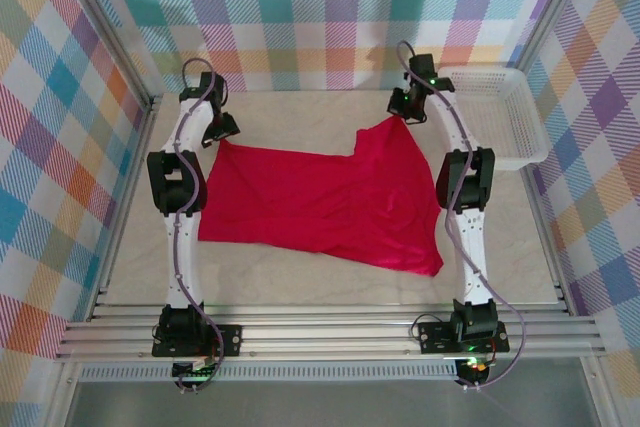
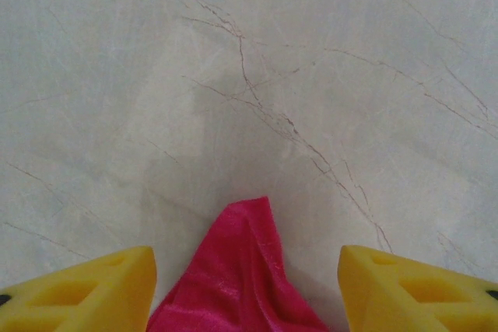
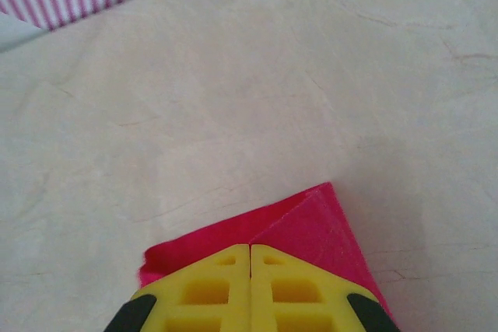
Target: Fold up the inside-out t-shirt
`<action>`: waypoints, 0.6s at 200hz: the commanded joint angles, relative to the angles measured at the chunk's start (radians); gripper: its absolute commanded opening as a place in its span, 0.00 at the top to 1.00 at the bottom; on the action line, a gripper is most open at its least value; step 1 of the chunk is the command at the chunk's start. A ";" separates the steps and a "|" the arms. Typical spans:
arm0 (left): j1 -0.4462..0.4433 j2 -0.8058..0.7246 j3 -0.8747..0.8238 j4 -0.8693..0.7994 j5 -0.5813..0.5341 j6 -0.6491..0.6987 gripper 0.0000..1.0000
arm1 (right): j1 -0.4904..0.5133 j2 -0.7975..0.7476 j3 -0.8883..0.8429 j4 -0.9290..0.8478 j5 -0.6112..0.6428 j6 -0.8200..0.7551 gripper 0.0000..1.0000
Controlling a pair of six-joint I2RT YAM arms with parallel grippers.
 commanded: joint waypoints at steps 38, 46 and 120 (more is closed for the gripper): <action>0.013 0.002 0.021 0.030 0.034 0.013 0.49 | -0.006 -0.039 0.021 -0.015 -0.044 -0.008 1.00; 0.013 0.011 0.020 0.036 0.036 0.008 0.49 | -0.006 -0.041 0.020 -0.015 -0.047 -0.009 1.00; 0.012 0.093 0.098 0.048 0.064 -0.005 0.68 | -0.005 -0.089 -0.026 -0.016 -0.073 -0.008 1.00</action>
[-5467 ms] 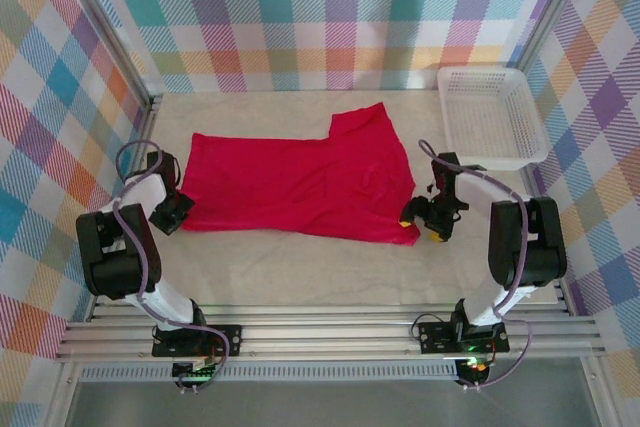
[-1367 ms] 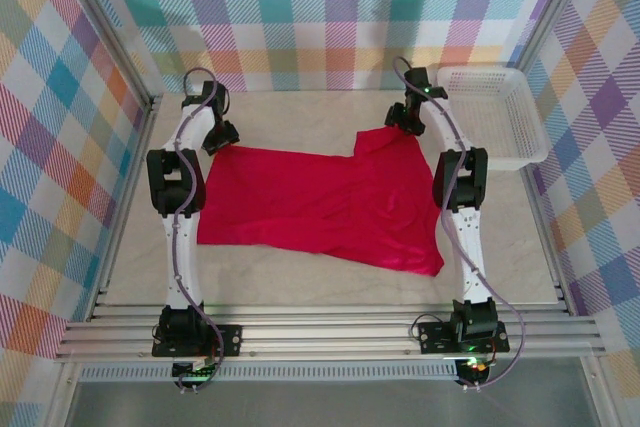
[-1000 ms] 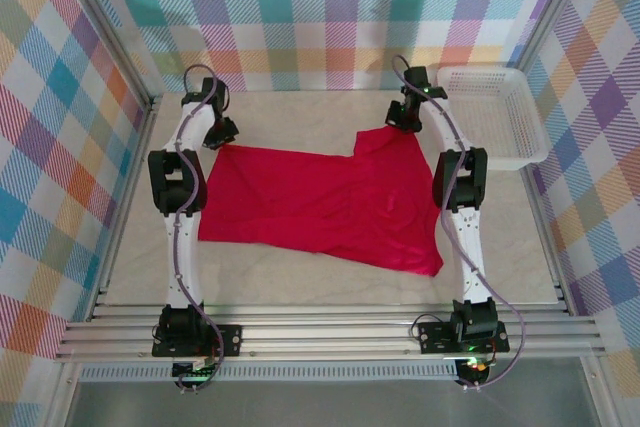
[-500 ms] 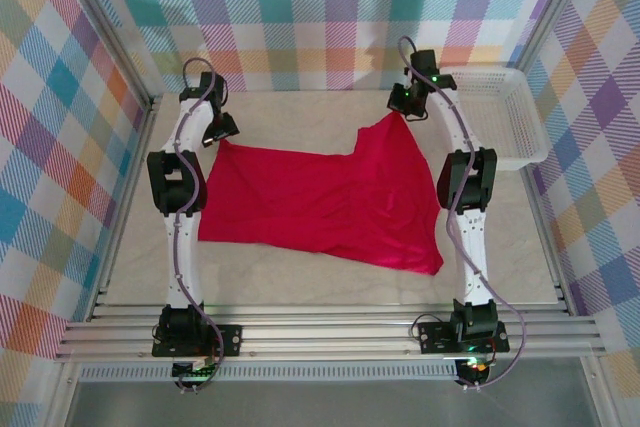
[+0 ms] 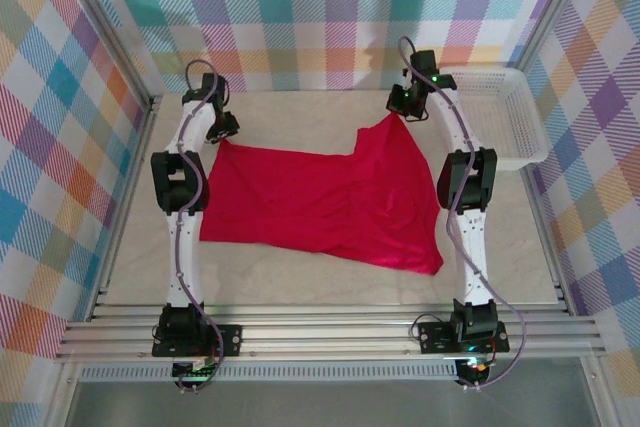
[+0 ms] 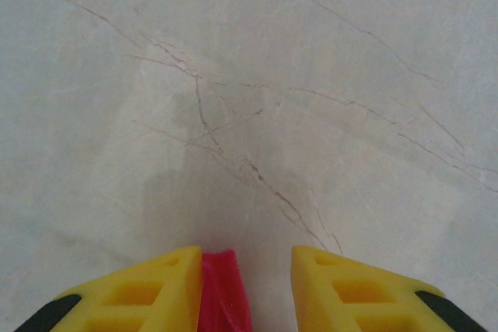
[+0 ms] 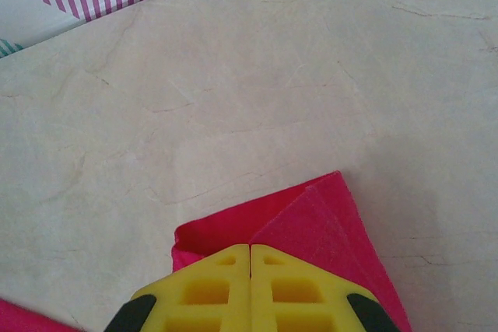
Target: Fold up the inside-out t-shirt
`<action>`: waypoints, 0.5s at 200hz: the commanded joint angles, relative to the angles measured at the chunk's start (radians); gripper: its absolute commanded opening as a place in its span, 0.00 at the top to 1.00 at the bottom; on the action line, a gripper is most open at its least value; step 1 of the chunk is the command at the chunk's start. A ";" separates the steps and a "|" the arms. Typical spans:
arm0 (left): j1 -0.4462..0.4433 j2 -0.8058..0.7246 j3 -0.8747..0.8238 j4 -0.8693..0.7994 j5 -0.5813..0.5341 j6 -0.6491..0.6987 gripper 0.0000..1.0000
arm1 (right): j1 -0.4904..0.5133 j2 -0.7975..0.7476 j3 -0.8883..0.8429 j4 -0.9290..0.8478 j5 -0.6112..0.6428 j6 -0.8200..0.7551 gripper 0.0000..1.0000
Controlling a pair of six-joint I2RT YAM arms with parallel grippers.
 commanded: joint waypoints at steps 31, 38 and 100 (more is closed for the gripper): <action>0.011 0.026 0.044 -0.029 0.042 0.000 1.00 | -0.005 -0.086 -0.039 0.007 -0.021 -0.015 1.00; 0.013 0.019 0.048 -0.034 0.028 0.000 1.00 | -0.005 -0.086 -0.035 0.006 -0.019 -0.017 1.00; 0.034 -0.139 0.055 -0.060 -0.035 0.011 1.00 | -0.009 -0.178 -0.030 -0.031 -0.071 -0.064 1.00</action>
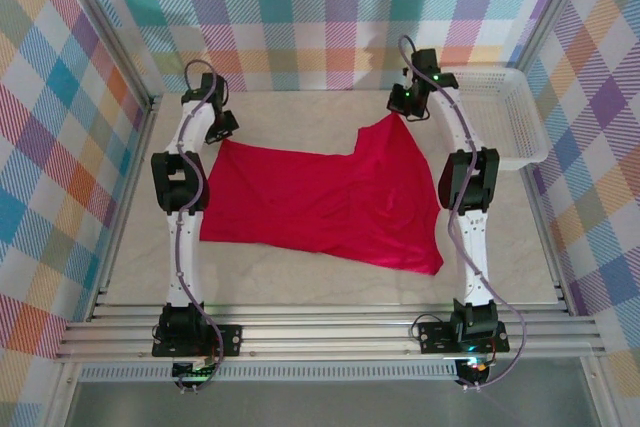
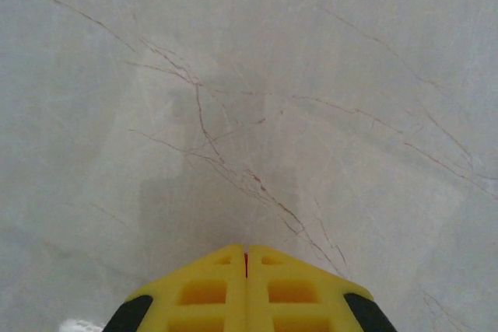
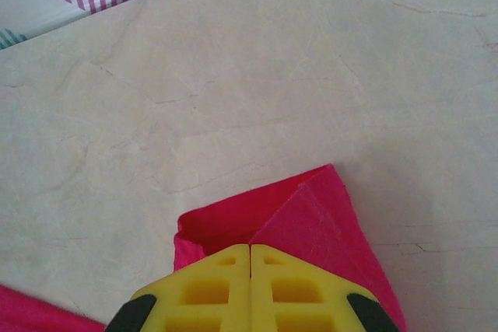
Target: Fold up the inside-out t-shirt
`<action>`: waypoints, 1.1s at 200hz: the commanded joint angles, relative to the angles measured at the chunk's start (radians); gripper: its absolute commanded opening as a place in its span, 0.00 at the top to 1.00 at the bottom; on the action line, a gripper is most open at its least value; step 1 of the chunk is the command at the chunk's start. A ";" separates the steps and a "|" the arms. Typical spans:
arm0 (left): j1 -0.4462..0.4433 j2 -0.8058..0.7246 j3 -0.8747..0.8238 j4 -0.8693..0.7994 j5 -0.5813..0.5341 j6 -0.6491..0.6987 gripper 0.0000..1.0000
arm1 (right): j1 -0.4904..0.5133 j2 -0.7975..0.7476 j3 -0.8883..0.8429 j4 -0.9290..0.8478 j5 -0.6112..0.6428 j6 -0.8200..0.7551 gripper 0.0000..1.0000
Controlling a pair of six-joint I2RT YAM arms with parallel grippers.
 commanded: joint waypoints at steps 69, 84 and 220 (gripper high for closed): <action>0.026 -0.355 -0.262 -0.039 -0.065 -0.011 1.00 | -0.007 -0.611 -0.759 0.263 -0.202 -0.004 1.00; 0.026 -0.427 -0.381 0.002 -0.068 -0.027 1.00 | -0.006 -0.694 -0.885 0.300 -0.233 0.007 1.00; 0.040 -0.695 -0.854 0.079 -0.204 -0.057 1.00 | 0.026 -1.173 -1.536 0.343 -0.252 0.059 1.00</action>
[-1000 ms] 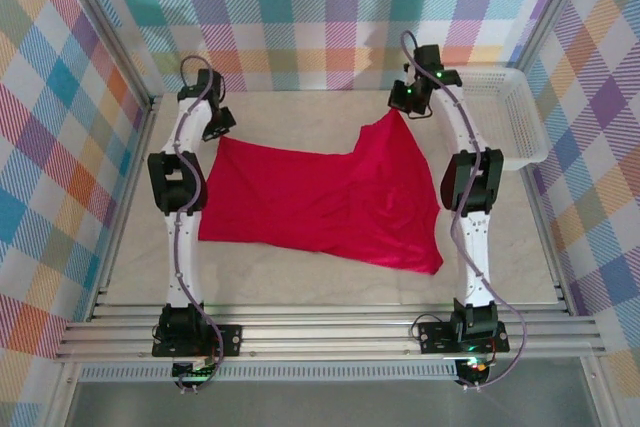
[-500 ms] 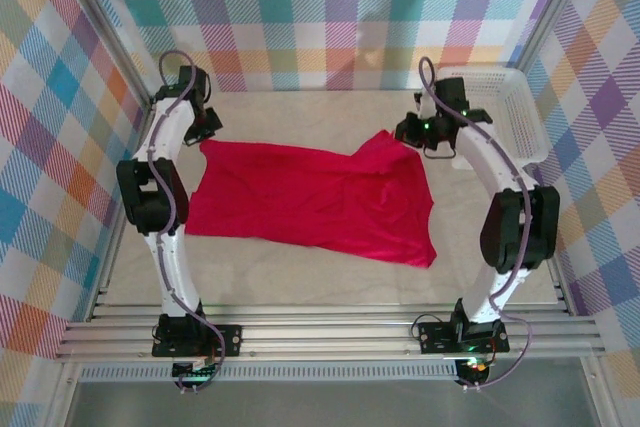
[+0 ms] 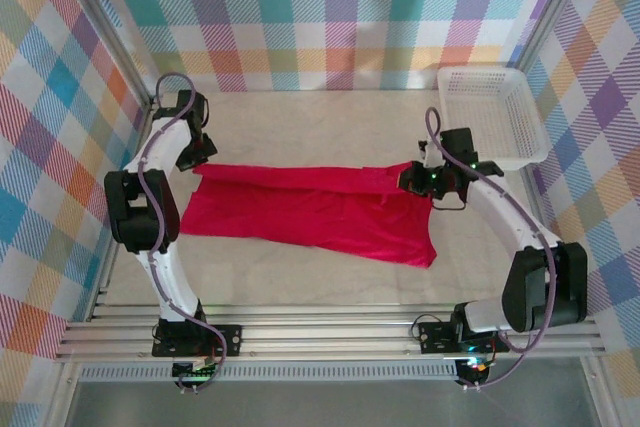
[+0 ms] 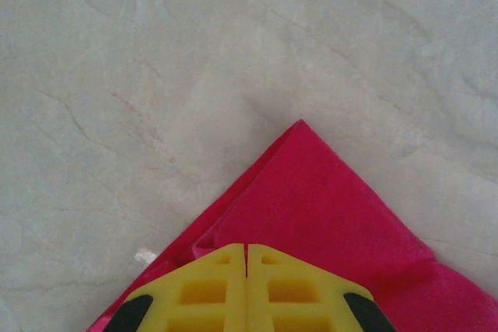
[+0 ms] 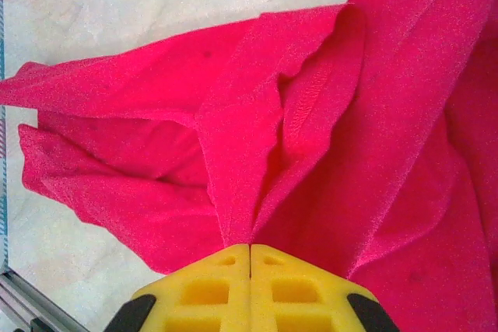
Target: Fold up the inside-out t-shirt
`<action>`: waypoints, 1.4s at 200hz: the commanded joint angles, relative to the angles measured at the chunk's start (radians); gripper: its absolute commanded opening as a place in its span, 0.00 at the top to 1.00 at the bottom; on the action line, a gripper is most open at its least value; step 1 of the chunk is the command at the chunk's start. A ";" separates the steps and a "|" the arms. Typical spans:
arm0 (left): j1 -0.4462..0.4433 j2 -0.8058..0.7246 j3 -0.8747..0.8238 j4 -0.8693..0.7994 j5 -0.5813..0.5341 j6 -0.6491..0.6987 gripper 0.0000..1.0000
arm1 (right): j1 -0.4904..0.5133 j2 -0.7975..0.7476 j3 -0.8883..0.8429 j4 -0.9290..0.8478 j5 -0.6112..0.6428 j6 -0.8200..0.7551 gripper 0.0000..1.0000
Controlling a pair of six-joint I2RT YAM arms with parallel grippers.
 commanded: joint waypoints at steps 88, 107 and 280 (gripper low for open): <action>0.027 -0.064 -0.211 0.036 -0.077 -0.057 1.00 | 0.006 -0.173 -0.358 0.092 -0.013 0.137 1.00; 0.027 -0.053 -0.225 0.042 -0.073 -0.063 0.96 | 0.008 -0.175 -0.390 0.100 -0.007 0.160 0.84; -0.133 -0.199 -0.273 0.105 0.029 -0.083 0.29 | 0.153 0.416 0.213 0.063 0.202 0.015 0.57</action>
